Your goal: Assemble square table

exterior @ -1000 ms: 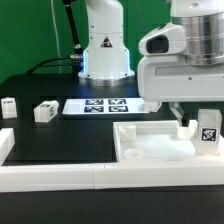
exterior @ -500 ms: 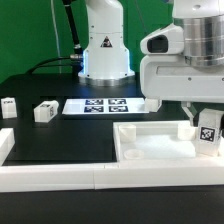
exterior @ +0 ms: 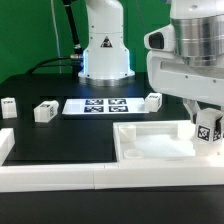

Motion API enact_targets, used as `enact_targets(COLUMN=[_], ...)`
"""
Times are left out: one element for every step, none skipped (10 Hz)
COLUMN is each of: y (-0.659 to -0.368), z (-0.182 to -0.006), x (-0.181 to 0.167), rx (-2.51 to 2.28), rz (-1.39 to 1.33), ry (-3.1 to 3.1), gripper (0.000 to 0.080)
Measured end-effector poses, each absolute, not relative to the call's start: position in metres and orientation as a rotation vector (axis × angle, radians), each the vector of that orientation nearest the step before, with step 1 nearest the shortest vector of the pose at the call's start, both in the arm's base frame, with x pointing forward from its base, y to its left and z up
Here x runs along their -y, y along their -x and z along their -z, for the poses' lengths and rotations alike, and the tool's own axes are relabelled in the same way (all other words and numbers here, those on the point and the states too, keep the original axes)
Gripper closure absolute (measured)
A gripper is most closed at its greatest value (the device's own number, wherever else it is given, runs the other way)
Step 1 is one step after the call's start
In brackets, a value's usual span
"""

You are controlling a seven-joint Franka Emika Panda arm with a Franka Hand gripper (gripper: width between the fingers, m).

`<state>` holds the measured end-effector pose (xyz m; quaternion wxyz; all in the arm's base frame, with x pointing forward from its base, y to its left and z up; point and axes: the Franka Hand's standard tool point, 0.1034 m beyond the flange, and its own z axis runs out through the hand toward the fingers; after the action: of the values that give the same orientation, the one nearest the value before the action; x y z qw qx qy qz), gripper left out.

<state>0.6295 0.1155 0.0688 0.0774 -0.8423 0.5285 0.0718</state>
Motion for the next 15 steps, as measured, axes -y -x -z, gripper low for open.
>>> enact_targets(y=[-0.6295, -0.6294, -0.6298, -0.6296, -0.6296, -0.6298, -0.6301, -0.6304, -0.6309, -0.6312, -0.6319, -0.6324, -0.6324, -0.6343, -0.6349], z=[-0.0676, -0.0677, -0.0675, -0.0673, -0.0673, -0.0674, -0.0677, -0.0679, -0.0682, -0.0684, -0.0689, -0.069, -0.0689, -0.0696, -0.0702], x=[-0.1154, -0.1161, -0.117, -0.1173, -0.1181, -0.1183, -0.1186, -0.119, -0.1194, -0.1194, -0.119, -0.1189, -0.1187, -0.1173, -0.1152], rx=[-1.712, -1.782, -1.876, -1.935, -1.997, -2.046, -2.106, -2.167, -2.235, -2.283, -2.366, -2.411, -2.428, -2.483, -2.535], rz=[-0.229, -0.235, -0.25, -0.257, -0.265, -0.27, -0.278, -0.284, -0.29, -0.296, -0.306, -0.308, -0.308, -0.302, -0.299], ry=[2.407, 2.346, 2.264, 2.207, 2.158, 2.114, 2.06, 2.001, 1.931, 1.88, 1.784, 1.729, 1.709, 1.63, 1.561], gripper=[0.0505, 0.0505, 0.0505, 0.0505, 0.0505, 0.0505, 0.0505, 0.0505, 0.0505, 0.0505, 0.0505, 0.0505, 0.0505, 0.0505, 0.0505])
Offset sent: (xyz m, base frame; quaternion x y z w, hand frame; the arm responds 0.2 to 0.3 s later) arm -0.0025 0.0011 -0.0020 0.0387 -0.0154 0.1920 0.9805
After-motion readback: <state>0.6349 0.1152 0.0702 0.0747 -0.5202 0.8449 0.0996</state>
